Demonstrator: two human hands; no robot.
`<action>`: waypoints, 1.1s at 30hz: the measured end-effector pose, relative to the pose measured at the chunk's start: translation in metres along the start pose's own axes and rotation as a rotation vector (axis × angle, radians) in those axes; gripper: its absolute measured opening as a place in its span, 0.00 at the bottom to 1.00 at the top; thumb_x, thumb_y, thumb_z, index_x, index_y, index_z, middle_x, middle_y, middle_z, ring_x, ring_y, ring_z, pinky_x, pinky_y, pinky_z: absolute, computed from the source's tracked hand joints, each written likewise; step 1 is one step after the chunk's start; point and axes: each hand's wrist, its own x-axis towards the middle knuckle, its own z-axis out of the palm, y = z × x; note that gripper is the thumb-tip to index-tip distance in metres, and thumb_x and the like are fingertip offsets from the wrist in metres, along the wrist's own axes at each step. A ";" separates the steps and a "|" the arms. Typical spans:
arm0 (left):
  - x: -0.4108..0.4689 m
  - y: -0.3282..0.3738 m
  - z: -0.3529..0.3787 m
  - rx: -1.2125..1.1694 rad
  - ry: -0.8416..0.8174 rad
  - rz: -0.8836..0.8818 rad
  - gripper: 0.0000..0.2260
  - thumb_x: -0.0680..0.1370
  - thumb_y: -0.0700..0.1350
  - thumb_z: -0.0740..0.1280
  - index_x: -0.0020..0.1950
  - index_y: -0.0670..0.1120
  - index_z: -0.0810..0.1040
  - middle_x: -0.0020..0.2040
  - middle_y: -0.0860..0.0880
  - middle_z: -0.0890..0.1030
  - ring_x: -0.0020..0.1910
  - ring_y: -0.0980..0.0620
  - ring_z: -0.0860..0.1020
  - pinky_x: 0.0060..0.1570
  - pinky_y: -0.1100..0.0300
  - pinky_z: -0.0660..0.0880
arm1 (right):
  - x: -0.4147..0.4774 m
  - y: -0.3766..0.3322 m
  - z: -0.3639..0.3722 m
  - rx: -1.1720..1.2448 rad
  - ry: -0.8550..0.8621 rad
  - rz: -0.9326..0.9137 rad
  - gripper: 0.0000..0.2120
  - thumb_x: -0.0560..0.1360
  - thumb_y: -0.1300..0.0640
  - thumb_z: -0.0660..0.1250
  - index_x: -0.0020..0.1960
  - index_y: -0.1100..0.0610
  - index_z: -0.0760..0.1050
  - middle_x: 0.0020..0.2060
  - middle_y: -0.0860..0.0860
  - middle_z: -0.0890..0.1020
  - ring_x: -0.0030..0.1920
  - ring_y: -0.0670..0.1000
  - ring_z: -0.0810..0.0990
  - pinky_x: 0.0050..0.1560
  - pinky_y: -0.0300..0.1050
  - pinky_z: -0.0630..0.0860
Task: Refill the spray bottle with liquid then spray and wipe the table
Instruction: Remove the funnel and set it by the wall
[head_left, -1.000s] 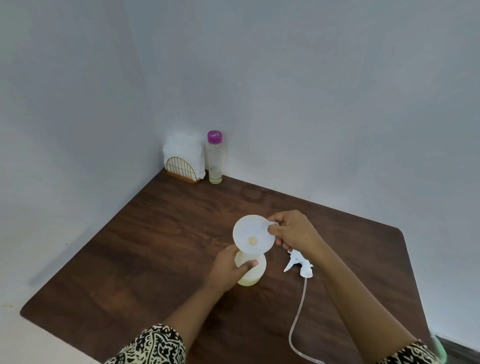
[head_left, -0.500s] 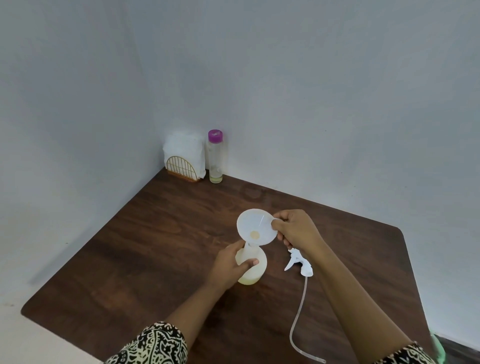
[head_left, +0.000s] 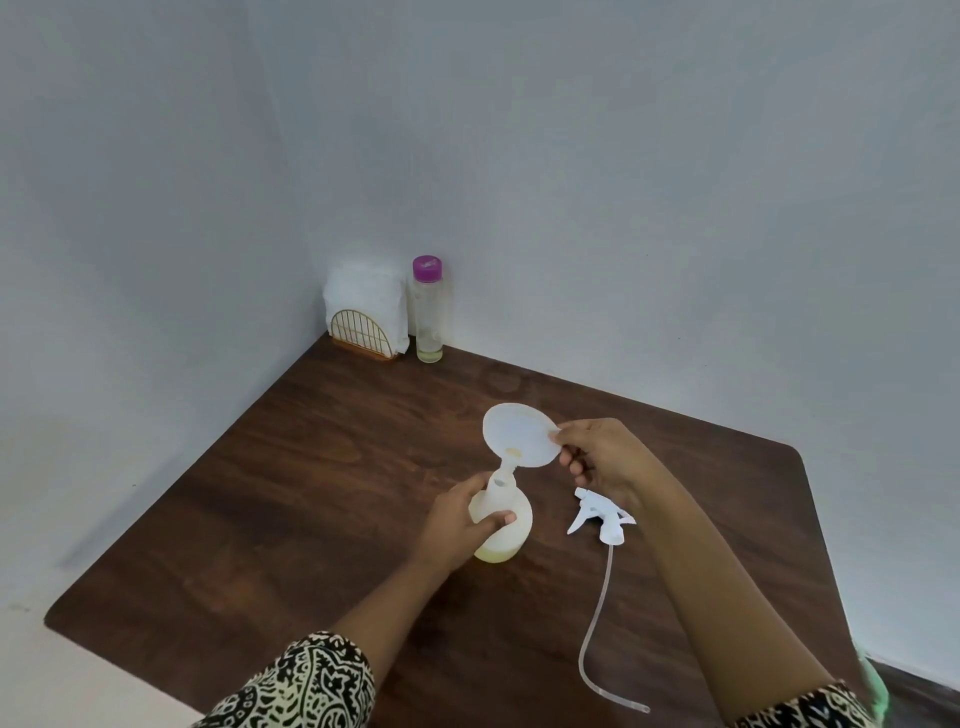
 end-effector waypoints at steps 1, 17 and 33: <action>0.000 0.000 0.000 -0.001 -0.003 -0.002 0.26 0.71 0.57 0.73 0.68 0.53 0.73 0.63 0.54 0.77 0.61 0.53 0.74 0.59 0.53 0.75 | 0.000 -0.001 -0.003 0.031 -0.004 0.003 0.06 0.78 0.63 0.64 0.47 0.62 0.79 0.23 0.51 0.74 0.20 0.44 0.69 0.21 0.35 0.68; 0.030 -0.046 -0.056 0.271 0.075 -0.191 0.31 0.76 0.68 0.55 0.76 0.57 0.61 0.78 0.51 0.59 0.78 0.49 0.49 0.74 0.43 0.43 | 0.053 -0.014 -0.021 0.423 0.011 -0.094 0.07 0.80 0.61 0.62 0.43 0.60 0.71 0.30 0.53 0.84 0.28 0.44 0.80 0.30 0.36 0.79; 0.065 -0.084 -0.025 0.808 0.201 -0.147 0.32 0.75 0.66 0.41 0.78 0.58 0.54 0.79 0.50 0.56 0.78 0.46 0.51 0.73 0.39 0.48 | 0.243 0.025 0.003 -1.446 0.202 -0.689 0.08 0.76 0.65 0.59 0.52 0.60 0.73 0.41 0.56 0.79 0.39 0.58 0.77 0.36 0.46 0.65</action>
